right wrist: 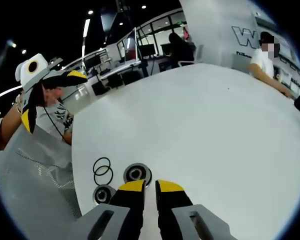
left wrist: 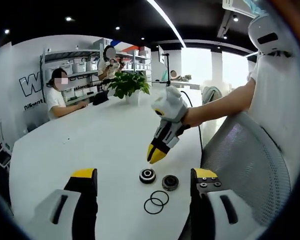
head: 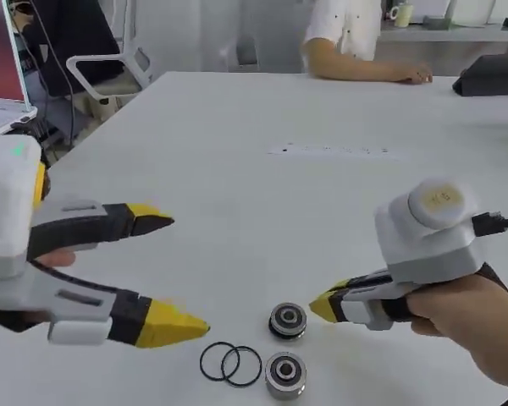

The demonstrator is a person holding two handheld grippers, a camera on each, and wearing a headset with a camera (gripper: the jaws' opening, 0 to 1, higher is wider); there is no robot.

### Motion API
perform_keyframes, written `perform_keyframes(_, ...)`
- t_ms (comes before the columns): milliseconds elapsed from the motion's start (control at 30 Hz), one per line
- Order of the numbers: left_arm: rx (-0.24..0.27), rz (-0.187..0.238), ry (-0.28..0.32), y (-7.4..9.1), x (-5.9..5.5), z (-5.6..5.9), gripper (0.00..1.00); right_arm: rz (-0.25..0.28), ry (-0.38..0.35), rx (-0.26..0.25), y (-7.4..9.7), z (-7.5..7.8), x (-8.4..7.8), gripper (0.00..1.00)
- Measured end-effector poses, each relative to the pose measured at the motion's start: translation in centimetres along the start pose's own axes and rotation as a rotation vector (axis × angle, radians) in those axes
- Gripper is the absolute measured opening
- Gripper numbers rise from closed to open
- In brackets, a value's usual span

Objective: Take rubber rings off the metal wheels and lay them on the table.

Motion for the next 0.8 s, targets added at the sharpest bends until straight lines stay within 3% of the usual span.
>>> perform_keyframes(200,-0.025,0.035,-0.045,-2.4,2.0,-0.2,0.69,-0.012,0.005,0.006,-0.2,0.1,-0.6,0.08)
perform_keyframes(400,-0.040,0.034,-0.073,-4.8,2.7,-1.1,0.61,0.017,0.027,0.044,-0.5,-0.5,-0.7,0.16)
perform_keyframes(600,-0.065,0.037,-0.058,-7.9,2.0,-1.7,0.50,0.017,0.072,0.070,-1.0,-1.1,-0.9,0.23)
perform_keyframes(800,-0.098,-0.026,-0.072,-10.3,0.0,-1.2,0.41,0.015,0.104,0.082,-1.3,-1.5,-1.0,0.25)
Point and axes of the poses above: the centre of the closed fingertips' face, and the gripper's own axes: y roughly backward along the fingers, z roughly to its right, x roughly out of its top, the point moved 3 cm from there along y, roughly backward along the fingers, and after that the axes turned 12 degrees about y, right-handed, at the moved point
